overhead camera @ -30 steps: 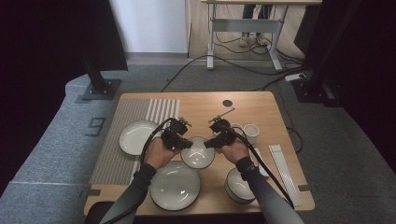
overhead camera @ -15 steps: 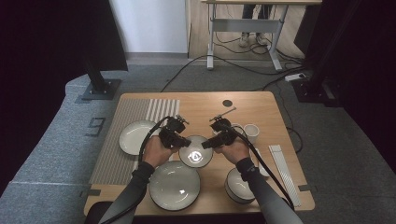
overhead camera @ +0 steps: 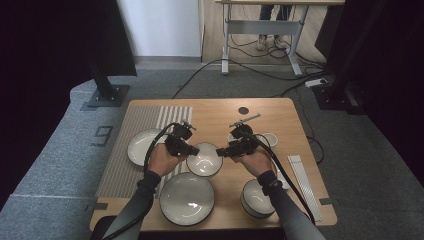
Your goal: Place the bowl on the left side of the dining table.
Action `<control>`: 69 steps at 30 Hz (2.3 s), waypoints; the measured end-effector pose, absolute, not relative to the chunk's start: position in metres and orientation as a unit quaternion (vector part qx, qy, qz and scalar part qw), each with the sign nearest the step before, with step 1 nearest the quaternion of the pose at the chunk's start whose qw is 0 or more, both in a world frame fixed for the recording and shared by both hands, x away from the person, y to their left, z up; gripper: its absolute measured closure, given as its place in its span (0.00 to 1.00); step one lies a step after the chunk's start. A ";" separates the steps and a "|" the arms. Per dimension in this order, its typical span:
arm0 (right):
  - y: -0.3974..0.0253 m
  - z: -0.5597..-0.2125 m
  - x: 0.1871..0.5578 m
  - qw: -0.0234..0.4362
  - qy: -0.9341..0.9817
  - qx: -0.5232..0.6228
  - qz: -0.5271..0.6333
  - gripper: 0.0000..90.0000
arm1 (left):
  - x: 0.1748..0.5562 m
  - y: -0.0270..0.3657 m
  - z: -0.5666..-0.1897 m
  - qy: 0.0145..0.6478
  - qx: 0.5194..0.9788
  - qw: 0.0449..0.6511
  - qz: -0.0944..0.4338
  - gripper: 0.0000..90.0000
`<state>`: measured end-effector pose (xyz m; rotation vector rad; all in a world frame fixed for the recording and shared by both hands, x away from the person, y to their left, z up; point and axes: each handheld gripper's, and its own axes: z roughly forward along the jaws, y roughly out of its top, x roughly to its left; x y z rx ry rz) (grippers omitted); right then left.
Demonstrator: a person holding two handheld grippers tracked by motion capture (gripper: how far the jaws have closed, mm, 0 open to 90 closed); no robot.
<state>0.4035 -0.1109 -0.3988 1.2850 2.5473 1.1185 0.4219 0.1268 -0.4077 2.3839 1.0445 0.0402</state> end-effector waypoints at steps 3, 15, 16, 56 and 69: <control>-0.115 -0.398 0.401 0.046 0.829 0.414 0.372 0.33 | 0.425 0.134 -0.407 0.392 0.881 0.264 0.015 0.93; -0.141 -0.398 0.388 0.086 0.816 0.409 0.400 0.24 | 0.435 0.168 -0.402 0.424 0.864 0.269 0.017 0.93; -0.143 -0.398 0.386 0.093 0.815 0.408 0.400 0.22 | 0.436 0.171 -0.402 0.426 0.864 0.269 0.017 0.93; -0.236 -0.442 0.343 0.182 0.758 0.458 0.428 0.00 | 0.465 0.270 -0.407 0.527 0.805 0.271 0.039 0.93; -0.259 -0.466 0.331 0.211 0.740 0.477 0.424 0.02 | 0.477 0.293 -0.417 0.554 0.784 0.278 0.043 0.93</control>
